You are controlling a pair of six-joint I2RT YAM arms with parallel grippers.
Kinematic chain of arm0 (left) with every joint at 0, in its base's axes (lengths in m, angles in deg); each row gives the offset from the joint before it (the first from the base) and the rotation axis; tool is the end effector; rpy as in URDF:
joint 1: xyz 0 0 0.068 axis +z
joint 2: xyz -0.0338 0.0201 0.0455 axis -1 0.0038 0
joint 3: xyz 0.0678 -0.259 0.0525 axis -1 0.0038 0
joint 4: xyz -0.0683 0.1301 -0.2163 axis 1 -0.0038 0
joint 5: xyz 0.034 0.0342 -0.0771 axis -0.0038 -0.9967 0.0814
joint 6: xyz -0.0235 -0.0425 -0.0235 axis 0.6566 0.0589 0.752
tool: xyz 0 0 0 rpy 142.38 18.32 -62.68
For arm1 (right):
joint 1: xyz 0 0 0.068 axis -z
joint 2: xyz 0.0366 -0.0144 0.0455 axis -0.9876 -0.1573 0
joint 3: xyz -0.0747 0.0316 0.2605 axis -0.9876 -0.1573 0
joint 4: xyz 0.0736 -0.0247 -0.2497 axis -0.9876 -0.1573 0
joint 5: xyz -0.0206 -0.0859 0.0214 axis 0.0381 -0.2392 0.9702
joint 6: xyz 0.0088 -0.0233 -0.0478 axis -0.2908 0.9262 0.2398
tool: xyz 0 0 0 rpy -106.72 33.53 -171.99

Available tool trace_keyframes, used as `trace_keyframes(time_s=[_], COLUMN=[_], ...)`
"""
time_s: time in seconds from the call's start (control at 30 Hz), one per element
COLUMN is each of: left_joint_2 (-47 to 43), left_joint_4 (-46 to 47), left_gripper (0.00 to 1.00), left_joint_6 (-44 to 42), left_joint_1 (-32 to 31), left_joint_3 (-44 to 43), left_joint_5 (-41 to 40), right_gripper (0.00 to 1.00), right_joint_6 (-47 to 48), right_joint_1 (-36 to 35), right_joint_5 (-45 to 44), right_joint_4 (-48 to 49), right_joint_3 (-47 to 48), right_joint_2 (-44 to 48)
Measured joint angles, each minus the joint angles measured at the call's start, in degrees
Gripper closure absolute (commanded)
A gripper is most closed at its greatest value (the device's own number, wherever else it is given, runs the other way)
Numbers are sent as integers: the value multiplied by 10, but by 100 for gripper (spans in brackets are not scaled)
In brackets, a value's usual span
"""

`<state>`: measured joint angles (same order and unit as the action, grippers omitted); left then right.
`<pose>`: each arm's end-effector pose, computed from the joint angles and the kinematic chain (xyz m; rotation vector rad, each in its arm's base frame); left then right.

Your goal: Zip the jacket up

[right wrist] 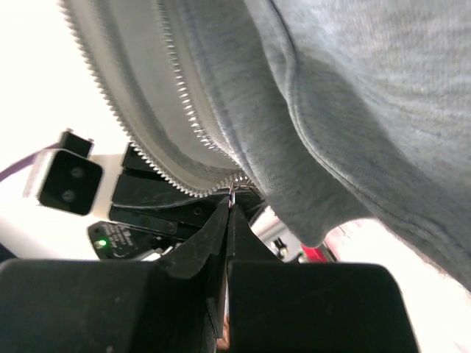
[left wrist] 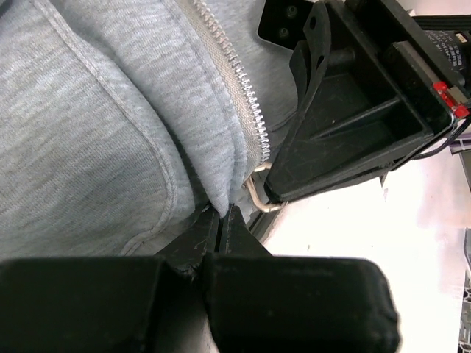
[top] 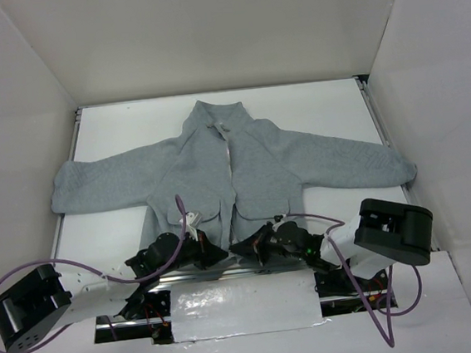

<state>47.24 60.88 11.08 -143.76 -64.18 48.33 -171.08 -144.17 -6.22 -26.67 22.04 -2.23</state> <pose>0.0991 -0.1440 0.1383 0.2319 2.0751 -1.2759 0.0927 0.1863 0.1138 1.0760 2.3502 1.7809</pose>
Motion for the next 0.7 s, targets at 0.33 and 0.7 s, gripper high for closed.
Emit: trace_keyframes(time_s=[0.33,0.7], left_joint_2=[17,-12], left_joint_4=[23,3], left_gripper=[100,100], left_joint_6=[0,0], left_joint_1=[-24,-49], left_joint_3=[0,0], left_joint_5=[-21,-61], right_gripper=[100,100], right_joint_6=[-2,-3], right_joint_1=[19,110], right_joint_5=[-58,-21], right_joint_4=[78,85], right_joint_3=[-38,13], right_joint_2=[2,-36])
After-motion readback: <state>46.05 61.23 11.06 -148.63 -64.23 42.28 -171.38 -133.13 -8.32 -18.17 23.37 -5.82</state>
